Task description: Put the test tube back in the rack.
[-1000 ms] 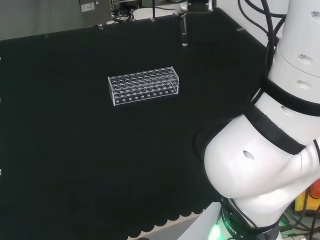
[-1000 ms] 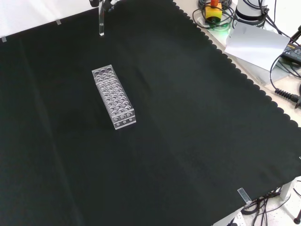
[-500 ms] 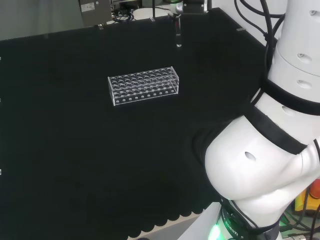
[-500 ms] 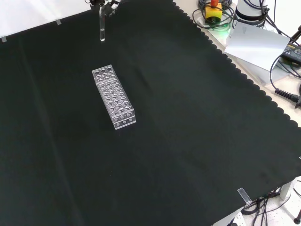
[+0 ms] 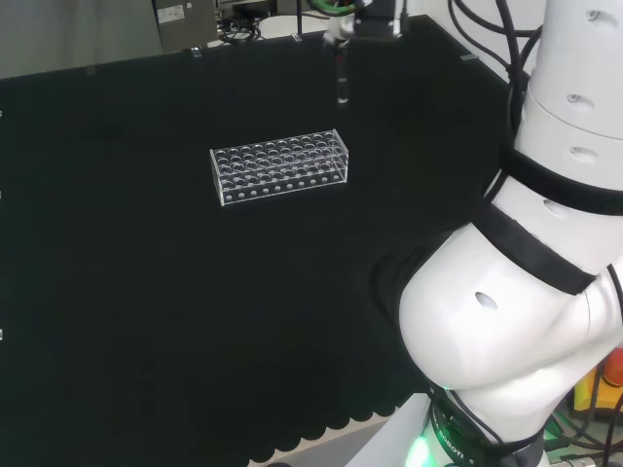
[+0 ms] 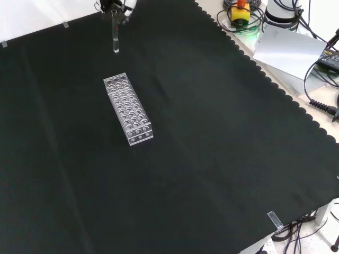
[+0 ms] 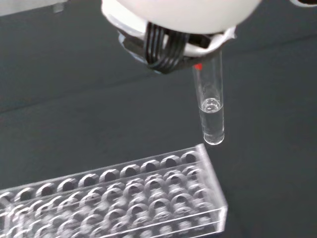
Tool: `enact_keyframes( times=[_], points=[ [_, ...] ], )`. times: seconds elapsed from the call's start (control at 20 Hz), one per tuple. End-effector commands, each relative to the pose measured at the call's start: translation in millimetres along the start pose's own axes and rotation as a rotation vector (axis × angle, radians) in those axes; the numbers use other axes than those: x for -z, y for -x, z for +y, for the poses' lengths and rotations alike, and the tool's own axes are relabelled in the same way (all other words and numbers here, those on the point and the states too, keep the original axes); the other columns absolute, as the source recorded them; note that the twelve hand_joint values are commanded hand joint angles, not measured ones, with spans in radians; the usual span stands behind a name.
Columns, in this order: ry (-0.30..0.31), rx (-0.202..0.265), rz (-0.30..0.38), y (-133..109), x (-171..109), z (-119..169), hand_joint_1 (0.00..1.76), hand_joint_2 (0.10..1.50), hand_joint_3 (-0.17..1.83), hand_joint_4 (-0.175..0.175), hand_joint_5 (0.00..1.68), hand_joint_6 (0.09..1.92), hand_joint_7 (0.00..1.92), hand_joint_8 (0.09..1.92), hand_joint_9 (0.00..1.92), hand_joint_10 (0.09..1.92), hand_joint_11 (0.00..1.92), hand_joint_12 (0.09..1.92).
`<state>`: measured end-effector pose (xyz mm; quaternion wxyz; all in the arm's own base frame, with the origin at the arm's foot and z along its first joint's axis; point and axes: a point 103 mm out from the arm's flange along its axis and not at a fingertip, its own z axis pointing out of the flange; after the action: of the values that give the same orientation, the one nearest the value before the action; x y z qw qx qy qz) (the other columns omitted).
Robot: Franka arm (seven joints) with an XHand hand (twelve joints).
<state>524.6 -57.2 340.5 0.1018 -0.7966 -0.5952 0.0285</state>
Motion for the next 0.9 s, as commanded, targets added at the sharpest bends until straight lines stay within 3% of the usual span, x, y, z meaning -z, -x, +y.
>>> enact_keyframes(
  times=[0.05,0.9],
  points=[
    [-0.032,0.054,0.025,-26,-22,4,1.33,0.69,0.55,-0.175,1.43,0.09,1.39,0.68,1.60,0.62,1.29,0.86],
    [-0.086,0.070,0.029,-31,-53,7,1.33,0.69,0.55,-0.175,1.43,0.09,1.39,0.68,1.60,0.62,1.29,0.86]
  ],
)
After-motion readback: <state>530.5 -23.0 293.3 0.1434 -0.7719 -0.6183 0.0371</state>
